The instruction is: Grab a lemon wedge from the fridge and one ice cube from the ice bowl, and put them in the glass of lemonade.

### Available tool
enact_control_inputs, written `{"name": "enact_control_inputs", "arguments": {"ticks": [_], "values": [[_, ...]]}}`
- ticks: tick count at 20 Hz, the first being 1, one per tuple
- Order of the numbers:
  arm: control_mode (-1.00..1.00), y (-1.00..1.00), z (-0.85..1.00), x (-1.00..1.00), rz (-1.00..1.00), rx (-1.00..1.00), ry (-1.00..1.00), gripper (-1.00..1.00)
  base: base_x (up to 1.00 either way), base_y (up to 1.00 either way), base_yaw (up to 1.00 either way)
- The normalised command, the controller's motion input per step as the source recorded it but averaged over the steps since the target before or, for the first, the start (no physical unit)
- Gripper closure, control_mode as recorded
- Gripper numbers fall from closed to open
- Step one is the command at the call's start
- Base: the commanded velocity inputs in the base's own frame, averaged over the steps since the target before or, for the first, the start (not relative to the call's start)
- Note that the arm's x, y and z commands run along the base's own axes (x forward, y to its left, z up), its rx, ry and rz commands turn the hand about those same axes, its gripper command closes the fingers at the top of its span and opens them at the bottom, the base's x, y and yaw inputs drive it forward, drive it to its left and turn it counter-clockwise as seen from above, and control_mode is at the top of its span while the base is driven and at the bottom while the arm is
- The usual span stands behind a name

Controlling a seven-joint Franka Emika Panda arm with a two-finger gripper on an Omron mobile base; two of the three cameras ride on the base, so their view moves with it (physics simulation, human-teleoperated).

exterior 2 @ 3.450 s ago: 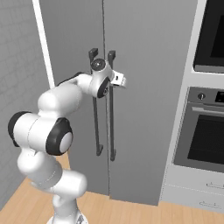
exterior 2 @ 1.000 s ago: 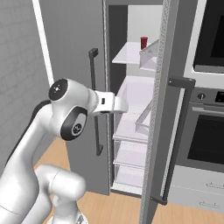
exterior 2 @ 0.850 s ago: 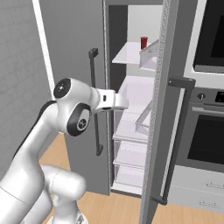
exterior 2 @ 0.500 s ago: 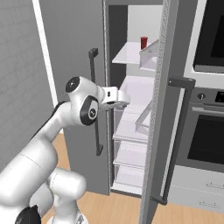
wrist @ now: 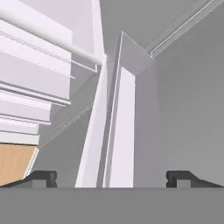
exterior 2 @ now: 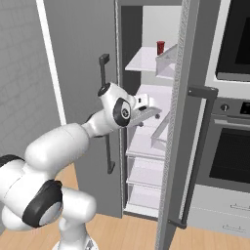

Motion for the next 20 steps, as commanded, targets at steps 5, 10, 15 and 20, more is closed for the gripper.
{"name": "enact_control_inputs", "arguments": {"ticks": [5,10,15,20], "values": [[-1.0,-1.0,-0.3,0.09,-0.1,-0.08,0.13,-1.0,0.0,0.0,0.0],[-1.0,-1.0,-0.29,0.02,-0.13,-0.11,0.11,-1.0,0.0,0.0,0.0],[-1.0,-0.34,0.04,-0.48,-0.05,-0.07,-0.01,-1.0,0.0,0.0,0.0],[-1.0,0.81,0.28,-0.75,0.07,0.0,-0.11,-1.0,0.0,0.0,0.0]]}}
